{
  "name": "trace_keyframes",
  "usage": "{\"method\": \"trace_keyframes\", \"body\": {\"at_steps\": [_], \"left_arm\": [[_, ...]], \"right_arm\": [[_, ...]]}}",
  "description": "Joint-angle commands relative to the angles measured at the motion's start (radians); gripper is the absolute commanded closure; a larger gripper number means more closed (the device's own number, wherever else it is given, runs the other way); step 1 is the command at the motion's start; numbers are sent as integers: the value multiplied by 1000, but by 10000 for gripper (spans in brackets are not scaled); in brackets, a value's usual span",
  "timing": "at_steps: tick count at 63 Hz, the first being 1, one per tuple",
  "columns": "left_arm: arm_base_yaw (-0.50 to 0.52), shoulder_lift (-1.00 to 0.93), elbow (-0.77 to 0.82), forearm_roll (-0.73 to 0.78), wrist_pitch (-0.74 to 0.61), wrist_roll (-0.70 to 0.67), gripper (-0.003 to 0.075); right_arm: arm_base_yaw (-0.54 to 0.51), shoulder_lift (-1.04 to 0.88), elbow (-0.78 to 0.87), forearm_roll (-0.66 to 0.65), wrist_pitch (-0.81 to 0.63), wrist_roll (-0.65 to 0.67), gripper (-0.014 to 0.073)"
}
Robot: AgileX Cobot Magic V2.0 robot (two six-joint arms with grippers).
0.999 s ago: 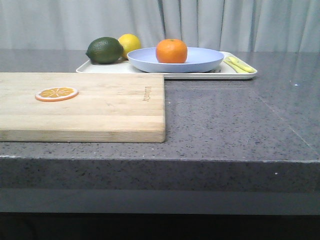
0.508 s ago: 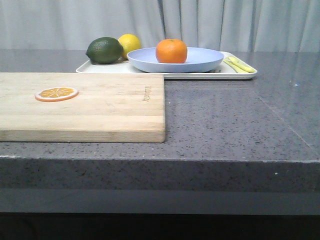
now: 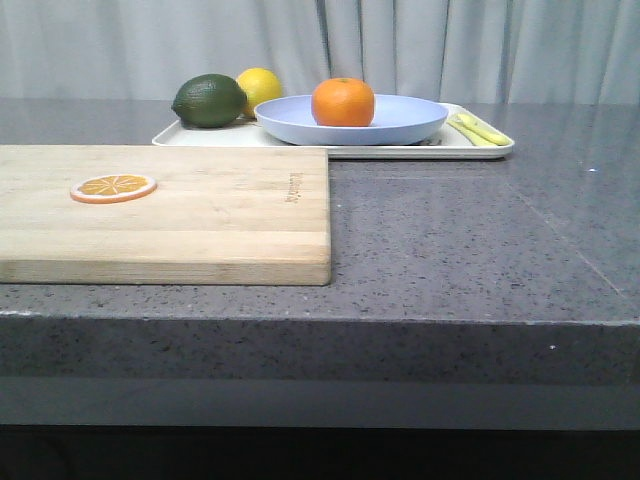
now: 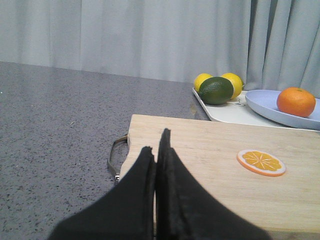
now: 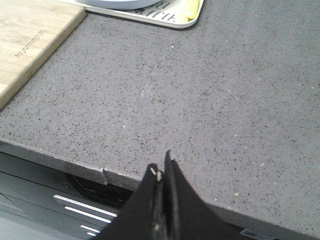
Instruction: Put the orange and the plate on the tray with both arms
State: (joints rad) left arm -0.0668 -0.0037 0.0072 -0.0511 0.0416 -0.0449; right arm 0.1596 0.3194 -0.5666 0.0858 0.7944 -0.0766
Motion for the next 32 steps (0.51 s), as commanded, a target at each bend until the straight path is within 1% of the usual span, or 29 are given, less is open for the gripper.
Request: {"method": "trace_keyframes", "body": {"at_steps": [1, 26, 32], "left_arm": [[-8, -21, 27, 2, -82, -9, 740], [-8, -19, 27, 2, -82, -9, 740], [-8, -19, 27, 2, -82, -9, 740]], "right_arm": [[-2, 8, -25, 2, -69, -11, 659], [-2, 8, -25, 2, -70, -11, 659], [-11, -23, -2, -52, -114, -11, 659]]}}
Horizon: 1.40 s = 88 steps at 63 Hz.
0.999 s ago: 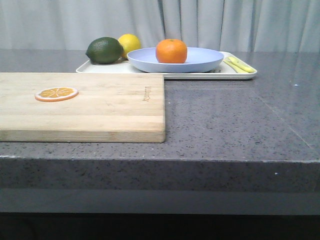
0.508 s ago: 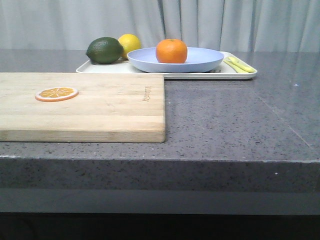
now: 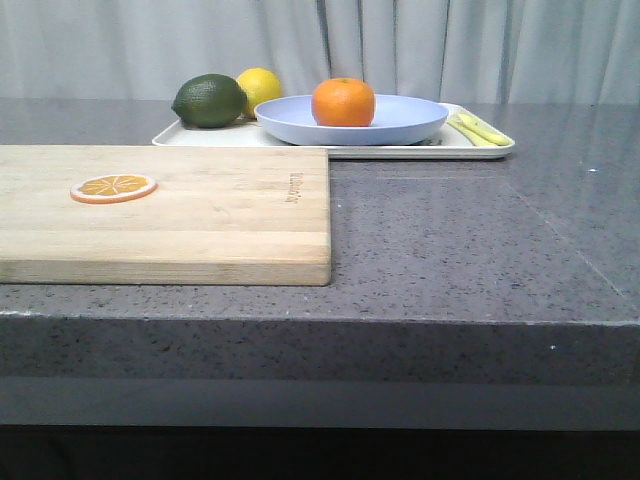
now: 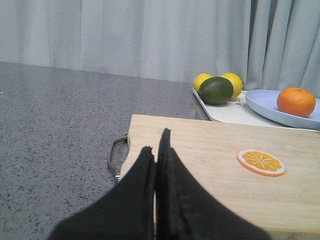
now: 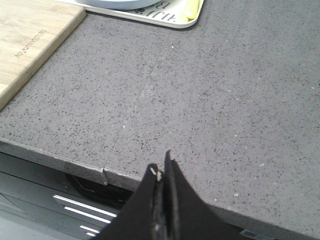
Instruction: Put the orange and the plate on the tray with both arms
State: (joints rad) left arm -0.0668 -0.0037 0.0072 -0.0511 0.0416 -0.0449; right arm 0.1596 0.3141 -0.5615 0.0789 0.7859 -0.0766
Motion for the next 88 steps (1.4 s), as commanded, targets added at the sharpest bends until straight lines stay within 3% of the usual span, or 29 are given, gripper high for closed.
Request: {"method": "trace_keyframes", "body": {"at_steps": [1, 20, 29, 35, 74, 88], "left_arm": [[-8, -19, 27, 2, -82, -9, 740], [-8, -19, 27, 2, -82, -9, 740], [-8, -19, 27, 2, -82, -9, 740], [-8, -19, 27, 2, -82, -9, 740], [-8, -17, 27, 2, -82, -9, 740], [-8, -17, 27, 2, -82, -9, 740]], "right_arm": [[-16, -27, 0, -47, -119, -11, 659], [-133, -262, 370, -46, -653, -11, 659], [-135, -339, 509, -43, -786, -11, 659], [-134, -343, 567, -28, -816, -11, 659], [-135, -343, 564, -18, -811, -7, 659], [-136, -343, 564, -90, -825, 151, 659]]}}
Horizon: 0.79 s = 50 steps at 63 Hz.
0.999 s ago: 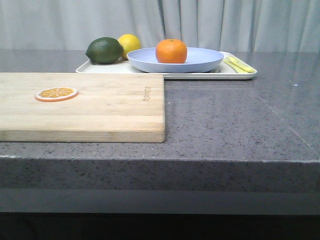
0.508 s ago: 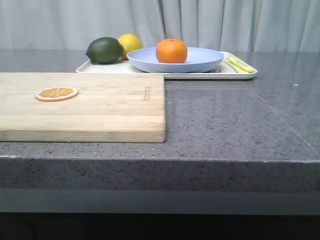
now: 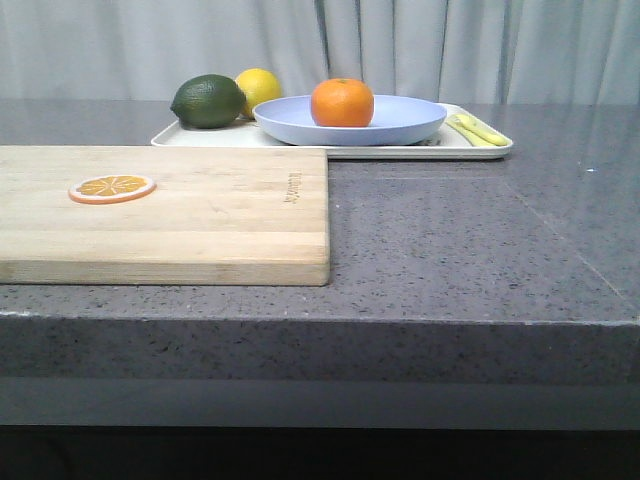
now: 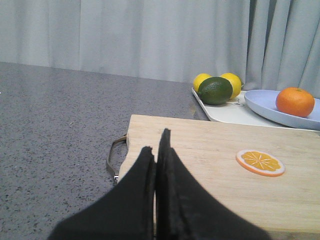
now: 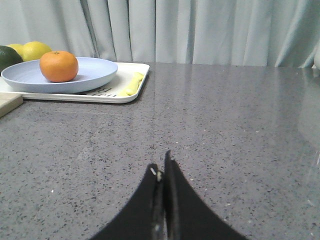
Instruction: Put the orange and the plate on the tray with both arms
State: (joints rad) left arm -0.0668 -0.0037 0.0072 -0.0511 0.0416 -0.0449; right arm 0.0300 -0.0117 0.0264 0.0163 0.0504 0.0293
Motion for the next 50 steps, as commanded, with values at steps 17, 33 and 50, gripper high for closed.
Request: {"method": "trace_keyframes", "body": {"at_steps": [17, 33, 50], "left_arm": [[-8, -17, 27, 2, -82, -9, 740], [-8, -17, 27, 2, -82, -9, 740], [-8, -17, 27, 2, -82, -9, 740]], "right_arm": [[-15, -17, -24, -28, -89, 45, 659], [-51, -17, -24, -28, -89, 45, 659], [-51, -17, -24, -28, -89, 45, 659]]}}
